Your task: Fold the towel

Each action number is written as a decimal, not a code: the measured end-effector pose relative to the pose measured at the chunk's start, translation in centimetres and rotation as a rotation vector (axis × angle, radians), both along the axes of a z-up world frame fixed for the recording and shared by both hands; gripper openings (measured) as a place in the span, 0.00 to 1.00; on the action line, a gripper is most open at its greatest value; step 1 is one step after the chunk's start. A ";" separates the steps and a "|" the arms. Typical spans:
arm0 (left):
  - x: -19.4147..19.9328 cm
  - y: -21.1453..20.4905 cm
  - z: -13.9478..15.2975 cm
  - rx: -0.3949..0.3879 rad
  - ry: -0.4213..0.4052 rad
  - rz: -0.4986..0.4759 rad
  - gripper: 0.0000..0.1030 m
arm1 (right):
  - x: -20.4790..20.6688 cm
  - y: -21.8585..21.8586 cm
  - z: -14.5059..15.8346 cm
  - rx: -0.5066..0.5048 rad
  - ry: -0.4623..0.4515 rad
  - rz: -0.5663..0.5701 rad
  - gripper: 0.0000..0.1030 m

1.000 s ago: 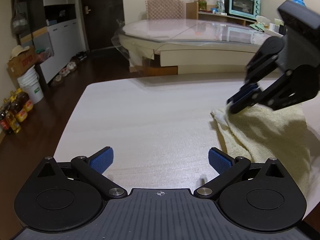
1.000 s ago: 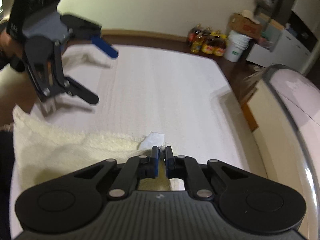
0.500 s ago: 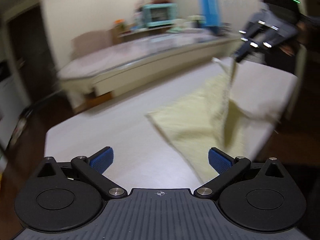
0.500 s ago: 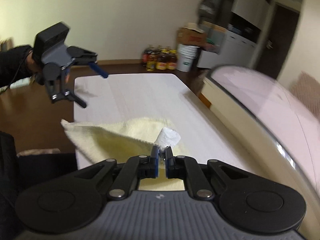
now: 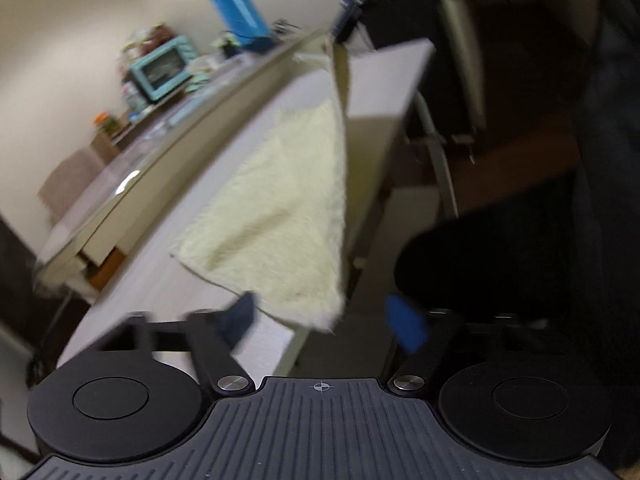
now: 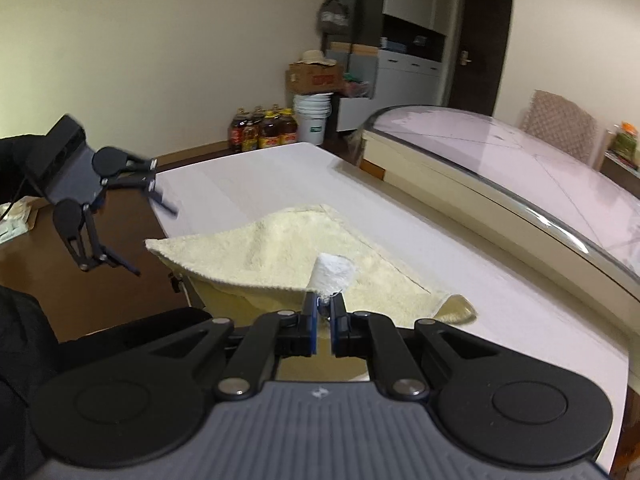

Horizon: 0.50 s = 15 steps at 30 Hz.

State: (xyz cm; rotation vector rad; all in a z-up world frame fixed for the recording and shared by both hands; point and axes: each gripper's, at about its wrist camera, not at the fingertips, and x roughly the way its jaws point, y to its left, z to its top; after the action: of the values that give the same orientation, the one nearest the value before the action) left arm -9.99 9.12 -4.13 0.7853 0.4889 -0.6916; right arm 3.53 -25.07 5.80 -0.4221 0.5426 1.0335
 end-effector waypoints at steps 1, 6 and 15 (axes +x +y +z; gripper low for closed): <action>0.0 -0.1 -0.2 0.019 -0.011 -0.020 0.65 | -0.1 -0.3 -0.1 0.005 0.006 -0.010 0.07; 0.1 -0.8 -0.6 0.091 -0.063 -0.089 0.49 | -0.6 -1.1 -0.6 0.014 0.023 -0.044 0.07; 0.4 -1.9 -0.1 0.195 -0.059 -0.195 0.07 | -1.1 -2.6 -2.0 0.025 0.082 -0.084 0.07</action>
State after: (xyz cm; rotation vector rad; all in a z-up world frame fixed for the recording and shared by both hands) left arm -9.58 7.17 -4.22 1.0438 0.4334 -0.8070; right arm 2.41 -27.68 3.84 -0.3327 0.6153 0.9786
